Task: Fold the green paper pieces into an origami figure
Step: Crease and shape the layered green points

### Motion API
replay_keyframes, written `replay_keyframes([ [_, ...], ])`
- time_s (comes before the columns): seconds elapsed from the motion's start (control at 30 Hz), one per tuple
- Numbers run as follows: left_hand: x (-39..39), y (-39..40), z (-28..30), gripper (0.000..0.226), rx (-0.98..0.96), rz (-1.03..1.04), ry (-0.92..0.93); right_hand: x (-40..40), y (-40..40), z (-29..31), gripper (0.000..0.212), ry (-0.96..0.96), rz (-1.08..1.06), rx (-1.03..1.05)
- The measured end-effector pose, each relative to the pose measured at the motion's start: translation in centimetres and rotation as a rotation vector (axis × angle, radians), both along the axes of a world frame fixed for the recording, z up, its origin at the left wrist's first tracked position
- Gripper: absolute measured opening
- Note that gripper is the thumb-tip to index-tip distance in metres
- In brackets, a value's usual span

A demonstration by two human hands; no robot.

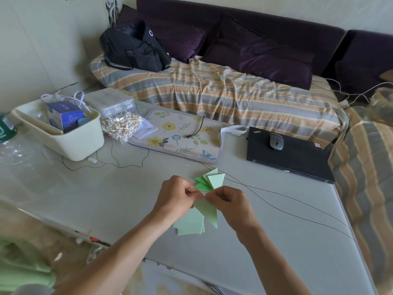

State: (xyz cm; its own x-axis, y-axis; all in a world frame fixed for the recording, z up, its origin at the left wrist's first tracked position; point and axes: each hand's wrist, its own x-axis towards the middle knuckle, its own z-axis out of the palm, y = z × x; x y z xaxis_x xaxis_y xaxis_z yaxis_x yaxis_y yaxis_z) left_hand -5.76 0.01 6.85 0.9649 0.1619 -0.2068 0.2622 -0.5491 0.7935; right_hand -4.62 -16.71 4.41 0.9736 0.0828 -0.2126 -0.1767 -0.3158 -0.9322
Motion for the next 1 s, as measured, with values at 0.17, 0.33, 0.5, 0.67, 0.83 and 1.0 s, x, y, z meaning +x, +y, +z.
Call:
replay_keyframes([
  [0.17,0.0,-0.1,-0.1,0.007,-0.002,0.028,0.017,0.3,-0.1,-0.2,0.013,0.01,-0.007,-0.006],
  [0.33,0.1,0.0,-0.1,0.007,-0.024,0.047,0.024,0.4,-0.2,-0.4,0.014,0.076,-0.055,0.099],
  [0.5,0.2,-0.1,-0.4,0.009,-0.068,0.043,0.017,0.5,-0.4,-0.5,0.014,0.069,-0.067,0.069],
  [0.67,0.3,0.0,-0.8,0.009,-0.067,0.06,-0.01,0.5,-0.4,-0.5,0.01,0.063,-0.092,0.088],
  [0.83,0.5,0.2,-0.6,0.006,-0.088,0.088,-0.051,0.5,-0.4,-0.6,0.007,0.106,-0.077,0.087],
  [1.0,0.4,0.1,-0.7,0.019,-0.015,-0.029,-0.107,0.7,-0.6,-1.0,0.005,0.099,-0.165,0.041],
])
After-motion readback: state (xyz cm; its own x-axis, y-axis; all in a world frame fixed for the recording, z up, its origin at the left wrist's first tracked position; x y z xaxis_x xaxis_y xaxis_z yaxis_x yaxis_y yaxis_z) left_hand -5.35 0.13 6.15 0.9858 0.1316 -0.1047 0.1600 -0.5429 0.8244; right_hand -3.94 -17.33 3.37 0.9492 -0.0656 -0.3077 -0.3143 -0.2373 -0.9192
